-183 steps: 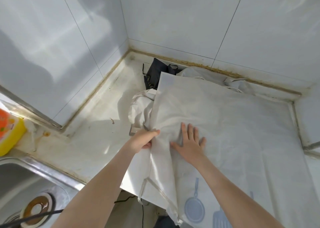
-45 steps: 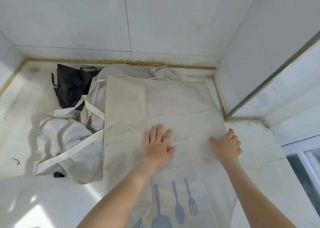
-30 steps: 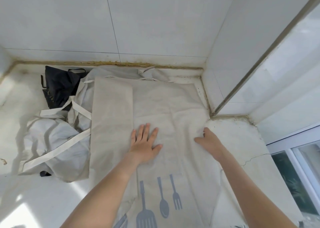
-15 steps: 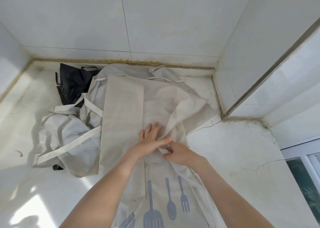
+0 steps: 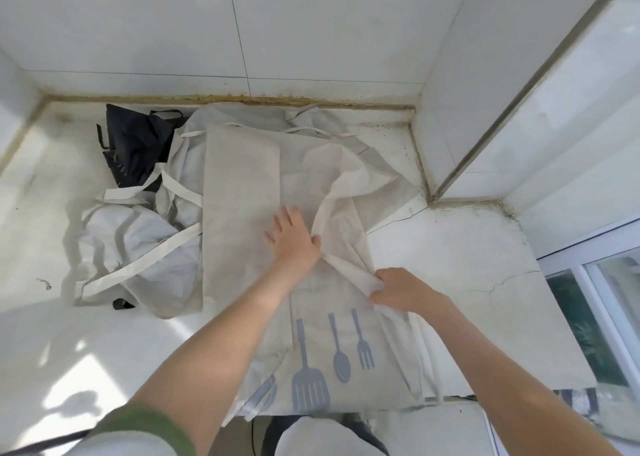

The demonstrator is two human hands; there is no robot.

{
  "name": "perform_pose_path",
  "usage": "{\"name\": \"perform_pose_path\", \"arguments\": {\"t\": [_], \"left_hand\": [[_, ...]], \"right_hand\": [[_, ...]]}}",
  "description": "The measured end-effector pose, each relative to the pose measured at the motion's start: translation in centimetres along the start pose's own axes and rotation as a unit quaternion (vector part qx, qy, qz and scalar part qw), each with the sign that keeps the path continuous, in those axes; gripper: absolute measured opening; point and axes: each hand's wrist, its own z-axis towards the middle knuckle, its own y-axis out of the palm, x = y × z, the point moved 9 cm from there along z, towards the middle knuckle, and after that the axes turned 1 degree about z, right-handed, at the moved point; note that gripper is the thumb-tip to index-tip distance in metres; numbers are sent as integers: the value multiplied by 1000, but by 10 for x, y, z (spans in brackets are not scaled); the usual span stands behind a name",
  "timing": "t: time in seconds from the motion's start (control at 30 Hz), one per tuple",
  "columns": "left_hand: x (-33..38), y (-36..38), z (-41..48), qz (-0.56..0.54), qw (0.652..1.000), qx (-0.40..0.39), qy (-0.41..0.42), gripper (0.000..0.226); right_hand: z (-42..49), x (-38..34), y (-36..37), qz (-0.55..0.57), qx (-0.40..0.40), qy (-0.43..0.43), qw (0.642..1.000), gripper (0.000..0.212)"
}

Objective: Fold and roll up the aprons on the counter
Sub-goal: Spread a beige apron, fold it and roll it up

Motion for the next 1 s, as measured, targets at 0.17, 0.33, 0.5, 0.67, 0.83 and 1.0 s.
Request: {"name": "perform_pose_path", "arguments": {"t": [0.17,0.33,0.5,0.67,0.83,1.0], "left_hand": [[14,18,-49,172,982,-50,53,70],[2,42,-59,71,983,-159,64,86],[-2,31,-57,9,982,-170,88,88],[-16,26,-60,-3,974,-189,128,98],[-29,32,-72,122,958,-156,206,105],[-21,26,-78,180,942,-154,239,115]], "right_hand": [[-16,12,-25,20,131,50,990,18],[-31,-15,-14,74,130,23,989,19],[-38,-67,32,137,28,-39,989,23],[-43,-102,75,156,-53,-109,980,35],[-41,-89,75,210,-34,-108,971,32],[-35,-51,71,349,5,-29,936,26]]}}
